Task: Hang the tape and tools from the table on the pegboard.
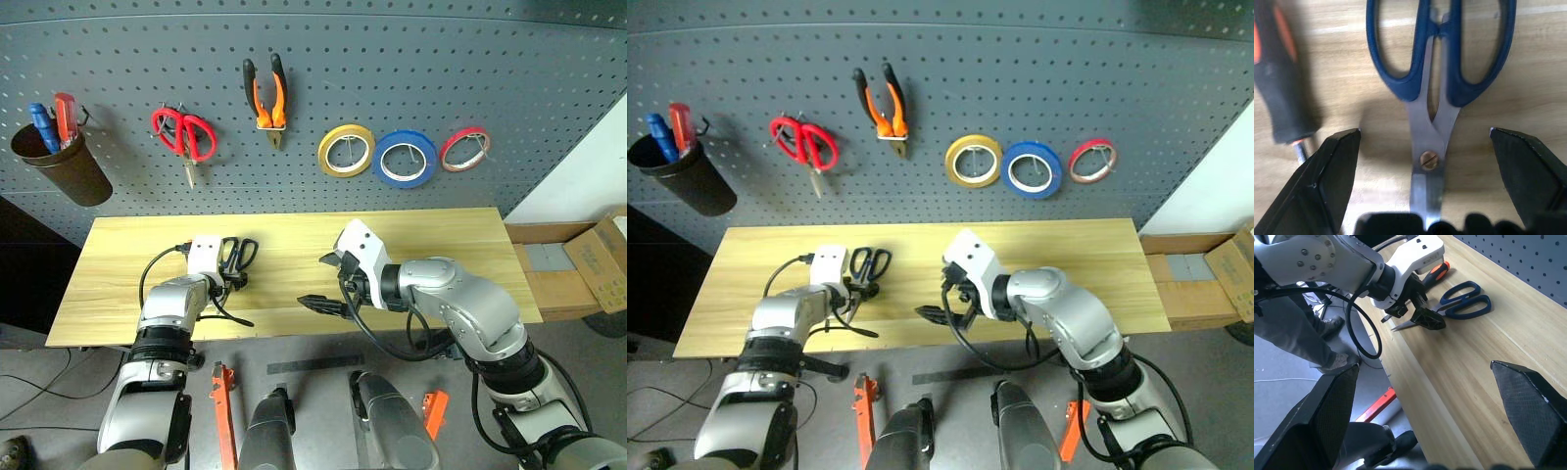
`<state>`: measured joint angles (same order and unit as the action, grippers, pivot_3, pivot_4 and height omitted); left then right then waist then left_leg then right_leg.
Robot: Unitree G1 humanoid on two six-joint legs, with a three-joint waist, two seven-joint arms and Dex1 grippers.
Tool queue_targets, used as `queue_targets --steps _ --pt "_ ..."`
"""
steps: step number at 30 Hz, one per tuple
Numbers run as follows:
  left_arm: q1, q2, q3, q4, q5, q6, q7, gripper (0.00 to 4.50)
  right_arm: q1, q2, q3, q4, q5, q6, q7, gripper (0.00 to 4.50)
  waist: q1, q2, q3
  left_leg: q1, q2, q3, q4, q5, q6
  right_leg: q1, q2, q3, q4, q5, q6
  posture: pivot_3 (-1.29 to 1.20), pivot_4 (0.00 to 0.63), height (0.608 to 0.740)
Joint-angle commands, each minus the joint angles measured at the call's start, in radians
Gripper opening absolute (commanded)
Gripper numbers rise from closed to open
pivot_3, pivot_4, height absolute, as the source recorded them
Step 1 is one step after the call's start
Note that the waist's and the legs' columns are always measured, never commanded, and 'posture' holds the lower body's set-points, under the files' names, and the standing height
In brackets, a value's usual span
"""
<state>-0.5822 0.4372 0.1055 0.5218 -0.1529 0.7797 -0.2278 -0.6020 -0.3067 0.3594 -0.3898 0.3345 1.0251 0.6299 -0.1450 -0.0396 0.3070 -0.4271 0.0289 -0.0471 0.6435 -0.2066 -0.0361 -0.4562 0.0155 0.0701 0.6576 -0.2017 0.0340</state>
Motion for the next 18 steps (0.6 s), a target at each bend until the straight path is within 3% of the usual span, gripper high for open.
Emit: queue_targets --steps 1,7,9,14,18 --pt "0.017 0.02 0.009 0.042 0.021 -0.021 -0.002 3.22 -0.013 -0.006 0.005 -0.032 0.008 -0.019 0.005 4.5 -0.001 0.0 0.0 0.0 0.0 0.0 0.0 0.0 0.0 0.0 0.0 0.0 0.0 0.0 0.0 -0.23 0.311 0.74" --pt "0.036 0.032 0.007 0.06 0.029 -0.083 -0.01 1.1 -0.02 0.0 0.002 -0.022 0.007 -0.011 -0.008 4.5 -0.008 0.0 0.0 0.0 0.0 0.0 0.0 0.0 0.0 0.0 0.0 0.0 0.0 0.0 0.0 -0.24 0.309 0.74" --pt "0.039 0.031 0.014 0.064 0.03 -0.106 -0.003 0.59 -0.019 0.002 0.001 -0.021 0.01 -0.008 -0.008 4.5 -0.011 0.0 0.0 0.0 0.0 0.0 0.0 0.0 0.0 0.0 0.0 0.0 0.0 0.0 0.0 -0.24 0.309 0.74" --pt "0.059 0.041 -0.016 0.04 0.059 -0.176 -0.027 0.55 -0.016 -0.01 0.005 -0.022 0.006 -0.02 -0.002 4.5 -0.018 0.0 0.0 0.0 0.0 0.0 0.0 0.0 0.0 0.0 0.0 0.0 0.0 0.0 0.0 -0.24 0.312 0.74" --pt "0.18 0.046 -0.007 -0.191 0.05 -0.245 -0.054 0.51 -0.006 -0.052 0.028 -0.035 -0.034 -0.14 0.025 4.5 -0.023 0.0 0.0 0.0 0.0 0.001 -0.002 0.0 0.0 -0.001 -0.001 0.001 -0.001 0.0 0.0 -0.25 0.312 0.74"
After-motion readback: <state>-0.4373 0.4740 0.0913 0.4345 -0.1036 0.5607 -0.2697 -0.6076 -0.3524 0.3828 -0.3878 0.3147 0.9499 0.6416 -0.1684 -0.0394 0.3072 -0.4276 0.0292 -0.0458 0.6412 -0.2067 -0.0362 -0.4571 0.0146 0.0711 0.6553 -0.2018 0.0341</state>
